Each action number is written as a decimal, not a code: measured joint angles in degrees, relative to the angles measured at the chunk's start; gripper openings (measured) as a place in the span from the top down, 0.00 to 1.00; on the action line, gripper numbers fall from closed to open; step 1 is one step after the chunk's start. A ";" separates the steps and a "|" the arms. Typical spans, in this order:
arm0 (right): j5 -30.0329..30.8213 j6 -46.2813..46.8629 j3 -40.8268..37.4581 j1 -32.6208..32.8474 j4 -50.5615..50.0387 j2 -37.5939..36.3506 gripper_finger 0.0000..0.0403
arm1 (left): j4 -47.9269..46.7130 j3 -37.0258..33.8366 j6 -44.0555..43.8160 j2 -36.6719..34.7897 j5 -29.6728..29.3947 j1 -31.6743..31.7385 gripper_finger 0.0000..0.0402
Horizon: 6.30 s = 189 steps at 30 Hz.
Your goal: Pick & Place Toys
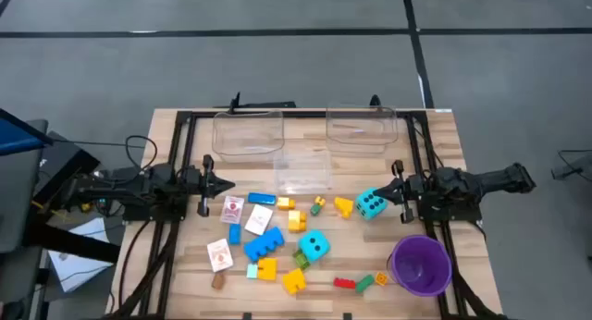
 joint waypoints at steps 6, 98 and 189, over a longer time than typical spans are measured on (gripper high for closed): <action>0.02 0.00 0.00 0.00 0.00 0.00 1.00 | -0.02 0.00 0.00 0.00 0.00 0.00 0.99; 9.70 17.54 27.51 0.23 -9.62 15.68 0.24 | 46.28 8.23 15.91 8.39 -5.01 0.04 0.51; 5.57 68.70 45.87 1.52 -54.13 74.72 0.01 | 39.85 17.27 9.88 28.39 -21.05 -18.11 0.00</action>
